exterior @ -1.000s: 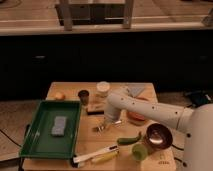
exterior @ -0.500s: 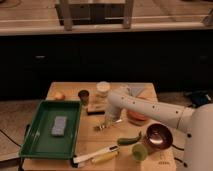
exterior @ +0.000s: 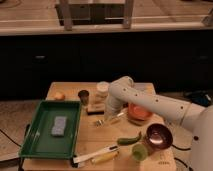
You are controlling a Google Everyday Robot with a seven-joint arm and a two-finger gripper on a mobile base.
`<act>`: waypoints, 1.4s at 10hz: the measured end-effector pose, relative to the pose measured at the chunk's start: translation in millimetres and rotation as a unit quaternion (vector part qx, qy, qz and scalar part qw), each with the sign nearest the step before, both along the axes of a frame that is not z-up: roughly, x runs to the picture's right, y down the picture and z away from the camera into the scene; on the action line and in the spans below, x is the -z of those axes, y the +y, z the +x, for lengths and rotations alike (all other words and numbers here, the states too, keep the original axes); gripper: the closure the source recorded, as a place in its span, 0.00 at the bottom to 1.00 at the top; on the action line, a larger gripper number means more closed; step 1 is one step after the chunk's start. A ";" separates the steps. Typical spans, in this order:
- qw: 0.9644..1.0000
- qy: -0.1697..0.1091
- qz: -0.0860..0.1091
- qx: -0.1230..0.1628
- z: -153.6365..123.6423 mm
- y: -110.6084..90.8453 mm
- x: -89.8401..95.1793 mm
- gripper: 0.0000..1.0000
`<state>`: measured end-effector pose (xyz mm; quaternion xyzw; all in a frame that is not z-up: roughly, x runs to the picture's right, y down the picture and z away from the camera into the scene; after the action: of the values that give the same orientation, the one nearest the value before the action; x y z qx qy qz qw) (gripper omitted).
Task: Place fork in table surface
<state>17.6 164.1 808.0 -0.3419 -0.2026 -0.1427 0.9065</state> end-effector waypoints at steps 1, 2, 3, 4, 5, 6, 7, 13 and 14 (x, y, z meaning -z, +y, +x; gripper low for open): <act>1.000 -0.007 0.002 0.004 -0.8 -3.3 6.3 1.00; 1.000 -0.011 0.002 0.008 -1.3 -3.6 11.3 1.00; 1.000 -0.016 0.004 0.012 -3.5 -4.3 17.6 1.00; 1.000 -0.021 0.006 0.017 -6.8 -5.0 24.5 1.00; 0.999 -0.026 0.008 0.021 -9.1 -5.5 30.4 1.00; 0.999 -0.032 0.009 0.024 -10.6 -5.3 36.2 1.00; 0.999 -0.037 0.009 0.026 -11.5 -4.7 40.7 1.00; 0.998 -0.057 0.005 0.041 -21.5 5.4 55.4 1.00; 0.997 -0.059 0.002 0.041 -22.9 10.6 56.2 1.00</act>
<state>-5.2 174.8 751.8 -0.3386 -0.2410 -0.1996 0.8874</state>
